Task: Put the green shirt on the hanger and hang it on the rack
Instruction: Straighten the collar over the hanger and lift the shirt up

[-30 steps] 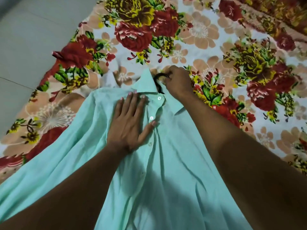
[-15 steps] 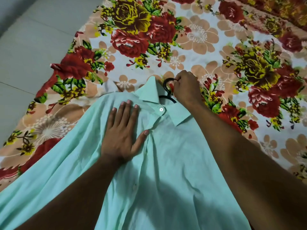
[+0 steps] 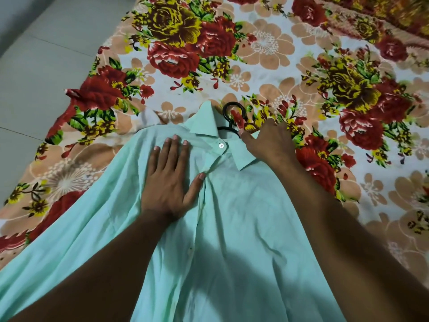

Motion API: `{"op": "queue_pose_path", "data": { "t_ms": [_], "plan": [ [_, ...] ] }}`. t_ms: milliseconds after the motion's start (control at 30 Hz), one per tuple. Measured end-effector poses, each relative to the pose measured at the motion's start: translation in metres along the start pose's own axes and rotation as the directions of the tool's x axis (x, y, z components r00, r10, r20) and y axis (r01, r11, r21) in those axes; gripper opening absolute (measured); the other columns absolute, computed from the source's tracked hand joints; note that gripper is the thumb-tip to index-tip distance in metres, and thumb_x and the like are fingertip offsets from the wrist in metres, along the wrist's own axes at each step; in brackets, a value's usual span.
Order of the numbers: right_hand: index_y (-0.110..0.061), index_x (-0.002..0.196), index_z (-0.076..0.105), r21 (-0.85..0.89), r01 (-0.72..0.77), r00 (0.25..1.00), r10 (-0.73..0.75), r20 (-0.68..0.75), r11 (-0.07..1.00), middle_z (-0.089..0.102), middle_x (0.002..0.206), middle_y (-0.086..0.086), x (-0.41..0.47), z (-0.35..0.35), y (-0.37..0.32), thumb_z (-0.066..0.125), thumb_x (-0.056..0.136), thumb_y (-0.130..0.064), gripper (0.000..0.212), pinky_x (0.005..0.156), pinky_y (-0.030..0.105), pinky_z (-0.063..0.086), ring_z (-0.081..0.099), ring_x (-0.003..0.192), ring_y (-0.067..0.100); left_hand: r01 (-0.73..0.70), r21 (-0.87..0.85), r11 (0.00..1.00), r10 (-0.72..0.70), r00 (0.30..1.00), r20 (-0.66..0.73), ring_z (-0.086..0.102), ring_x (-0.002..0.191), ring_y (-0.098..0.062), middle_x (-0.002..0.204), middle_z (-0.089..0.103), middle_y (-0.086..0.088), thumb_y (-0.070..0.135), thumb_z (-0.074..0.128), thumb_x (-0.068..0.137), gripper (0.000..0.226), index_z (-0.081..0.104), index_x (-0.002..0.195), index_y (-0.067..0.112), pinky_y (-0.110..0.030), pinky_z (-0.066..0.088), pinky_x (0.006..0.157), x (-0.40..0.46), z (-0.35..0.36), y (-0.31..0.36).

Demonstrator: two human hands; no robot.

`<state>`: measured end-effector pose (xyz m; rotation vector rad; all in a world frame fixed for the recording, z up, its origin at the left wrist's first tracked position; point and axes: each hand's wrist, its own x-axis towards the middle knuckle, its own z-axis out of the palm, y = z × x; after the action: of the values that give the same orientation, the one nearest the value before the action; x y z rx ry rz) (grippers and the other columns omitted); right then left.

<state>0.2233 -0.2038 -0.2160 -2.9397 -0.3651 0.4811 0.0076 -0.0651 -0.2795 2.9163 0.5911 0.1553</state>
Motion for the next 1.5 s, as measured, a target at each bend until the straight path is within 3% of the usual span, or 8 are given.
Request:
{"op": "queue_pose_path", "data": {
  "t_ms": [133, 300, 500, 667, 1033, 1233, 1333, 1500],
  "plan": [
    [-0.005, 0.148, 0.038, -0.017, -0.062, 0.989, 0.064, 0.137, 0.998, 0.050, 0.145, 0.020, -0.006, -0.004, -0.009, 0.059, 0.084, -0.074, 0.096, 0.103, 0.055, 0.049, 0.053, 0.130, 0.042, 0.005, 0.000, 1.000, -0.005, 1.000, -0.016, 0.005, 0.160, -0.026, 0.172, 0.011, -0.014, 0.062, 0.024, 0.102, 0.082, 0.016, 0.163, 0.009, -0.050, 0.009, 0.128, 0.000, 0.001, 0.000],
    [-0.005, 0.090, 0.063, 0.167, -0.019, 0.960, -0.028, 0.278, 0.986, 0.068, 0.098, 0.013, -0.011, -0.020, -0.017, 0.072, 0.086, -0.046, 0.042, 0.072, 0.037, 0.043, 0.065, 0.087, 0.030, 0.038, -0.015, 0.999, -0.038, 0.999, -0.001, 0.007, 0.160, -0.027, 0.172, 0.012, -0.015, 0.063, 0.024, 0.102, 0.083, 0.017, 0.163, 0.007, -0.050, 0.009, 0.128, -0.001, 0.000, 0.001],
    [0.002, 0.125, 0.064, 0.270, 0.030, 0.974, -0.089, 0.208, 0.962, 0.067, 0.124, 0.023, -0.034, -0.032, -0.025, 0.069, 0.089, -0.031, 0.049, 0.098, 0.052, 0.055, 0.066, 0.111, 0.037, 0.031, -0.071, 0.997, -0.029, 0.999, 0.030, 0.002, 0.160, -0.026, 0.173, 0.005, -0.013, 0.065, 0.020, 0.101, 0.084, 0.013, 0.164, 0.010, -0.050, 0.006, 0.129, -0.001, -0.005, 0.002],
    [-0.011, 0.127, 0.062, 0.434, 0.128, 0.975, -0.193, 0.111, 0.892, 0.061, 0.124, 0.005, -0.045, -0.036, -0.015, 0.070, 0.093, -0.026, 0.038, 0.073, 0.030, 0.045, 0.061, 0.104, 0.023, 0.030, -0.454, 0.890, -0.120, 0.978, -0.172, 0.018, 0.156, -0.027, 0.168, 0.021, -0.013, 0.059, 0.038, 0.101, 0.073, 0.023, 0.162, 0.020, -0.049, 0.019, 0.126, 0.013, -0.041, 0.004],
    [-0.015, 0.098, 0.060, 0.529, 0.262, 0.938, -0.341, 0.056, 0.807, 0.061, 0.094, -0.002, -0.071, -0.039, 0.000, 0.076, 0.085, -0.009, 0.022, 0.072, 0.032, 0.046, 0.059, 0.089, 0.016, 0.012, -0.549, 0.836, 0.004, 1.000, 0.027, 0.066, 0.076, -0.033, 0.078, 0.071, -0.014, 0.026, 0.077, 0.082, 0.024, 0.073, 0.081, 0.002, -0.040, 0.047, 0.066, 0.069, -0.114, 0.011],
    [-0.016, 0.097, 0.061, 0.643, 0.195, 0.966, -0.259, 0.006, 0.741, 0.064, 0.097, 0.001, -0.056, -0.032, 0.010, 0.085, 0.075, -0.004, 0.034, 0.076, 0.041, 0.052, 0.059, 0.090, 0.019, 0.156, -0.885, 0.440, -0.292, 0.956, 0.023, 0.067, 0.071, -0.022, 0.077, 0.072, -0.009, 0.005, 0.079, 0.078, 0.011, 0.073, 0.082, 0.013, -0.038, 0.057, 0.069, 0.053, -0.113, 0.004],
    [-0.021, 0.114, 0.055, 0.642, 0.218, 0.957, -0.290, 0.007, 0.735, 0.058, 0.098, -0.001, -0.054, -0.032, 0.008, 0.085, 0.077, -0.005, 0.051, 0.068, 0.037, 0.052, 0.061, 0.087, 0.019, 0.347, -0.929, 0.129, -0.173, 0.930, 0.324, 0.072, 0.085, -0.028, 0.086, 0.073, -0.011, 0.011, 0.081, 0.084, 0.017, 0.066, 0.078, 0.013, -0.047, 0.060, 0.086, 0.055, -0.121, -0.003],
    [-0.027, 0.139, 0.056, 0.729, 0.130, 0.868, -0.432, 0.243, 0.672, 0.072, 0.123, 0.002, -0.047, -0.052, 0.002, 0.084, 0.084, -0.013, 0.063, 0.090, 0.040, 0.061, 0.072, 0.110, 0.021, 0.480, -0.877, -0.027, -0.039, 0.876, 0.481, 0.066, 0.092, -0.023, 0.096, 0.070, -0.006, 0.020, 0.067, 0.098, 0.021, 0.059, 0.079, 0.016, -0.047, 0.056, 0.095, 0.057, -0.118, -0.014]
  ]
}}
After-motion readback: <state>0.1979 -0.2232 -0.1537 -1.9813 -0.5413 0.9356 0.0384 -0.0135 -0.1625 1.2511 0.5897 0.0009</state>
